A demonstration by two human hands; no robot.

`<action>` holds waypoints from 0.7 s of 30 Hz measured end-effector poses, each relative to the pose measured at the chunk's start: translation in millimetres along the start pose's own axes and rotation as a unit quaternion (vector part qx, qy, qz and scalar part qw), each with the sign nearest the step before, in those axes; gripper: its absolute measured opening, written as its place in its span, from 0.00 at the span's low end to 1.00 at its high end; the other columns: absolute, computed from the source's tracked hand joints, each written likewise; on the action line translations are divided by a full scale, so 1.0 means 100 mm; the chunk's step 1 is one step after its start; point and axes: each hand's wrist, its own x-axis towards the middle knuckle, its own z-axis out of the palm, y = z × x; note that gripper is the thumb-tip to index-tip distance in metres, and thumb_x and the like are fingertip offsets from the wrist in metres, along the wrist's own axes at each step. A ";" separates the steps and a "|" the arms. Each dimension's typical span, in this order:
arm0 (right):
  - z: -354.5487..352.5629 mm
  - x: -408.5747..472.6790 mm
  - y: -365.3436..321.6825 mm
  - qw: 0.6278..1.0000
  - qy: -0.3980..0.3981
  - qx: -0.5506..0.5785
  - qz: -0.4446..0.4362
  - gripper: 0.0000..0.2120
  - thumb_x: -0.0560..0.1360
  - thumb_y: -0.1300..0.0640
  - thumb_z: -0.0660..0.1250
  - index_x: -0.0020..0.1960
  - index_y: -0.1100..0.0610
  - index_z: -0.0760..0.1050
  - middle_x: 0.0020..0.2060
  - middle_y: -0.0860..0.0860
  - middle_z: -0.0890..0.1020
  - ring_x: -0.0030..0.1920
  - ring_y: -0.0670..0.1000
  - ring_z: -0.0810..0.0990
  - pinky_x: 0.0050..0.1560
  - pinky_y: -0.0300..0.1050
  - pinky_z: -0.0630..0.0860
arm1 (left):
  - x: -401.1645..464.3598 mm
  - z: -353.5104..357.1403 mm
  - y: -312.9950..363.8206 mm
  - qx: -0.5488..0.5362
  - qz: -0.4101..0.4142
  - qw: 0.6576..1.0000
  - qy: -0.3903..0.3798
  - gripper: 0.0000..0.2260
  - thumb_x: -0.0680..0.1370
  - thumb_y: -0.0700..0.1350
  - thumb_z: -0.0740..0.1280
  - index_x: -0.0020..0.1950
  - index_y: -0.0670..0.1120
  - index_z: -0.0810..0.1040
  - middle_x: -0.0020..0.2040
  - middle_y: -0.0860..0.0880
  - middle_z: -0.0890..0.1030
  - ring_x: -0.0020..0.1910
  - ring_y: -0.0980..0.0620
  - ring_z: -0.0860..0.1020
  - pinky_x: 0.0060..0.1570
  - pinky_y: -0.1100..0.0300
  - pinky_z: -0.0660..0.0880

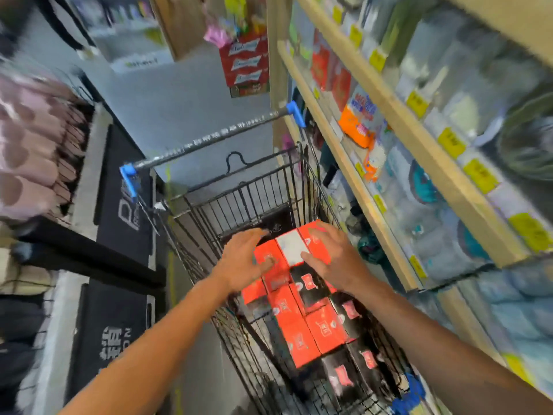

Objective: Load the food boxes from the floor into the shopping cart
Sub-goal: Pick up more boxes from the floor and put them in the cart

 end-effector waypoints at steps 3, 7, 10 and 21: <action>-0.34 -0.14 -0.29 1.000 0.010 -0.018 0.004 0.30 0.76 0.39 0.68 0.74 0.51 0.71 0.74 0.49 0.68 0.74 0.51 0.65 0.76 0.51 0.62 | -0.02 -0.44 0.10 0.095 0.094 0.991 -0.002 0.38 0.73 0.67 0.58 0.75 0.45 0.71 0.72 0.44 0.75 0.71 0.41 0.72 0.72 0.46 0.66; -0.70 -0.50 -0.56 0.991 0.042 -0.126 0.026 0.36 0.75 0.27 0.53 0.75 0.47 0.70 0.75 0.46 0.67 0.76 0.52 0.64 0.74 0.55 0.65 | -0.08 -0.87 0.32 0.174 0.204 0.963 -0.014 0.37 0.76 0.72 0.53 0.75 0.50 0.72 0.74 0.48 0.73 0.73 0.42 0.69 0.73 0.38 0.61; -0.93 -0.87 -0.76 0.981 0.042 -0.178 0.065 0.44 0.72 0.20 0.41 0.76 0.44 0.67 0.77 0.44 0.64 0.77 0.51 0.61 0.76 0.55 0.61 | -0.17 -1.07 0.55 0.210 0.264 0.941 -0.013 0.41 0.75 0.76 0.43 0.77 0.53 0.69 0.77 0.48 0.69 0.77 0.42 0.63 0.77 0.37 0.53; -1.38 -2.99 -1.29 0.935 0.148 -0.171 0.273 0.51 0.64 0.16 0.32 0.78 0.39 0.60 0.79 0.42 0.59 0.79 0.50 0.55 0.78 0.55 0.56 | -0.99 -0.75 2.00 0.206 0.480 0.849 -0.078 0.44 0.72 0.78 0.37 0.77 0.57 0.69 0.79 0.51 0.65 0.78 0.43 0.61 0.77 0.40 0.51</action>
